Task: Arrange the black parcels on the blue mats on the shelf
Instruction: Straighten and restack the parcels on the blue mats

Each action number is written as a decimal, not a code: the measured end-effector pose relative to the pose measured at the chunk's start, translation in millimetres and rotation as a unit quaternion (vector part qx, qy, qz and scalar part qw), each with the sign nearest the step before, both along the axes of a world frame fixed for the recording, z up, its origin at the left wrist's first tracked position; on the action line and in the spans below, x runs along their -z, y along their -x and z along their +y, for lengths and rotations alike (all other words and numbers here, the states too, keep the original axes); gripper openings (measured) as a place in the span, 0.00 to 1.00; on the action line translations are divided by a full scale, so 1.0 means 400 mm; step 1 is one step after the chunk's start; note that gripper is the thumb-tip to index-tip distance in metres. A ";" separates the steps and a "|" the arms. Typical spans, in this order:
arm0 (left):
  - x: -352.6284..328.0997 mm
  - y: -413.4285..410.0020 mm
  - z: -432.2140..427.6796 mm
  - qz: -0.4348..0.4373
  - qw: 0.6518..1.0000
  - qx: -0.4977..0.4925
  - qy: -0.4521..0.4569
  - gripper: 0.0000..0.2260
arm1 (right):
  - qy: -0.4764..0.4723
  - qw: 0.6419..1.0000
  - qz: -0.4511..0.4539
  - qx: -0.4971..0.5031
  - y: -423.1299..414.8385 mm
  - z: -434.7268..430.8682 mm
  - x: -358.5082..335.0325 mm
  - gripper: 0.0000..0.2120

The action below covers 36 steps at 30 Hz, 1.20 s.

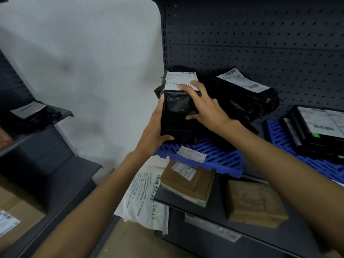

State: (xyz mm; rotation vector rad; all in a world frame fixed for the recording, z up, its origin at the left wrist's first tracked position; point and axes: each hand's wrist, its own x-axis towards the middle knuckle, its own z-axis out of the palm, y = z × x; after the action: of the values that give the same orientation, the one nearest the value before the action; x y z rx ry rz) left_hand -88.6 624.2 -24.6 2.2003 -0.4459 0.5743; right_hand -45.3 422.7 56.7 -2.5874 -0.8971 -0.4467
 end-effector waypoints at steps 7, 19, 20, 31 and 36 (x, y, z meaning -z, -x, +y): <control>0.010 -0.040 0.040 0.008 1.000 -0.015 0.004 0.49 | 0.006 1.000 -0.011 0.016 -0.003 0.011 -0.004 0.44; 0.011 -0.129 0.031 -0.024 0.999 -0.025 -0.042 0.46 | 0.044 0.997 -0.018 0.058 -0.060 0.029 -0.014 0.44; 0.012 -0.127 0.030 -0.026 0.998 -0.023 -0.044 0.46 | 0.043 0.997 -0.019 0.056 -0.062 0.029 -0.011 0.44; -0.052 -0.031 0.026 -0.103 0.975 -0.107 -0.163 0.33 | 0.114 0.993 -0.019 0.036 -0.034 -0.031 -0.051 0.45; -0.165 -0.027 -0.081 -0.207 0.942 -0.103 -0.242 0.24 | 0.104 0.989 -0.101 0.035 0.004 -0.172 -0.093 0.33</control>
State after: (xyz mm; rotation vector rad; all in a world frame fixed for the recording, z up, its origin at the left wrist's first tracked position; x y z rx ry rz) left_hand -77.8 591.8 41.3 2.6148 -0.6311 1.1566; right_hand -46.9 353.8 93.9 -2.8076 -0.9664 -0.6790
